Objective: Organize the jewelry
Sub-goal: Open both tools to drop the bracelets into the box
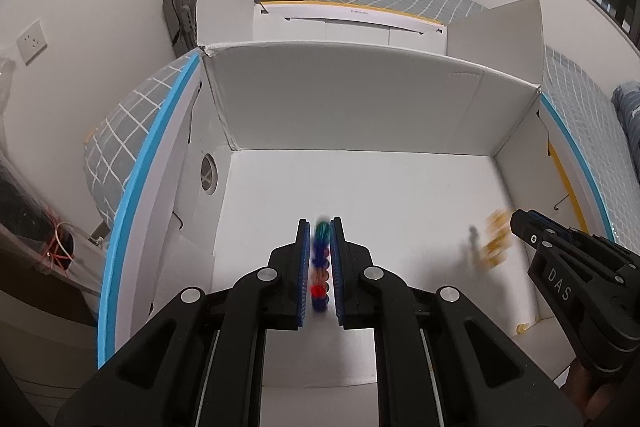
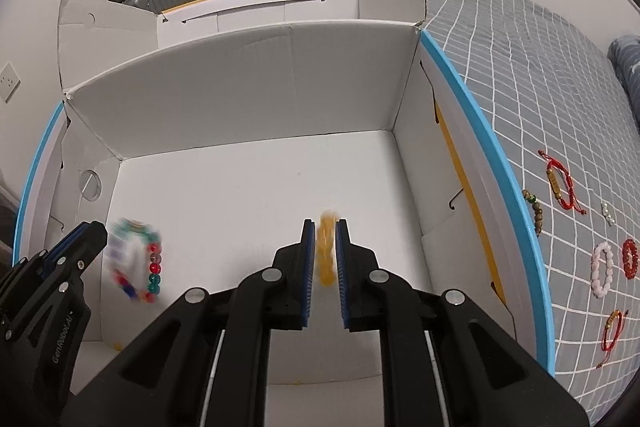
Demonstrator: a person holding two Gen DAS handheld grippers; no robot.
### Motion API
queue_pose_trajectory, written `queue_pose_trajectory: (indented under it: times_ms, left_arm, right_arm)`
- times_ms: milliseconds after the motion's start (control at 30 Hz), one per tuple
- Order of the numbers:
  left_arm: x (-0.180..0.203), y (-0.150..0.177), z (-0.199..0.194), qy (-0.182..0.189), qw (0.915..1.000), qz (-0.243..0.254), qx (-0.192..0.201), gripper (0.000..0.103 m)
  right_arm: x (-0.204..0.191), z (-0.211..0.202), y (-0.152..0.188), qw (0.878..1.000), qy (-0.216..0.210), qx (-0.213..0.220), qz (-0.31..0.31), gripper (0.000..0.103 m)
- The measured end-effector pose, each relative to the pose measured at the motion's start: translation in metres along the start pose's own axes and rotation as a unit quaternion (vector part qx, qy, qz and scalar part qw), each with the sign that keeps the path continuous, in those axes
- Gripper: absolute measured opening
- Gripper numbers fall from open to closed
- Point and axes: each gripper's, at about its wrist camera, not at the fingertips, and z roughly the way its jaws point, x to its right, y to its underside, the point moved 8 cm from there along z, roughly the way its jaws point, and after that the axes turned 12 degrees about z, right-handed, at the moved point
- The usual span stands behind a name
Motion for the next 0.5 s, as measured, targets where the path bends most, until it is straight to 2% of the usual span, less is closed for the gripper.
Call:
queue_pose_trajectory:
  times_ms: [67, 133, 167, 200, 233, 267, 333, 367, 400, 500]
  left_arm:
    - [-0.001, 0.001, 0.0, -0.003, 1.0, -0.001, -0.001, 0.013]
    - [-0.003, 0.002, -0.001, -0.001, 1.0, -0.004, -0.002, 0.019]
    - [-0.003, 0.002, -0.004, -0.001, 1.0, -0.005, 0.0, 0.027]
    - [-0.005, 0.001, -0.008, -0.002, 1.0, -0.008, 0.005, 0.035]
    - [-0.005, 0.001, -0.011, -0.004, 0.9999, -0.008, 0.009, 0.038]
    - [-0.006, 0.0, -0.016, -0.007, 0.9998, -0.008, 0.015, 0.044]
    - [-0.007, -0.001, -0.028, -0.011, 0.9995, -0.009, 0.03, 0.06]
    - [-0.007, -0.002, -0.034, -0.014, 0.9991, -0.01, 0.038, 0.071]
    - [-0.006, -0.003, -0.039, -0.018, 0.9988, -0.008, 0.046, 0.077]
    - [0.001, -0.007, -0.056, -0.02, 0.9974, -0.003, 0.07, 0.088]
  right_arm:
    - [-0.001, -0.001, 0.001, 1.0, -0.002, 0.0, -0.002, 0.012]
    - [-0.002, -0.005, 0.001, 1.0, -0.007, 0.003, -0.002, 0.026]
    - [-0.001, -0.01, 0.0, 1.0, -0.01, 0.01, -0.001, 0.031]
    - [-0.001, -0.016, -0.001, 1.0, -0.012, 0.019, -0.001, 0.042]
    - [0.0, -0.023, -0.003, 0.999, -0.015, 0.029, 0.0, 0.05]
    - [0.001, -0.029, -0.004, 0.999, -0.017, 0.037, 0.001, 0.053]
    - [0.005, -0.045, -0.008, 0.998, -0.024, 0.054, 0.006, 0.066]
    - [0.009, -0.052, -0.01, 0.998, -0.025, 0.061, 0.008, 0.069]
    - [0.013, -0.059, -0.012, 0.997, -0.025, 0.069, 0.012, 0.072]
    - [0.031, -0.082, -0.017, 0.995, -0.023, 0.092, 0.022, 0.078]
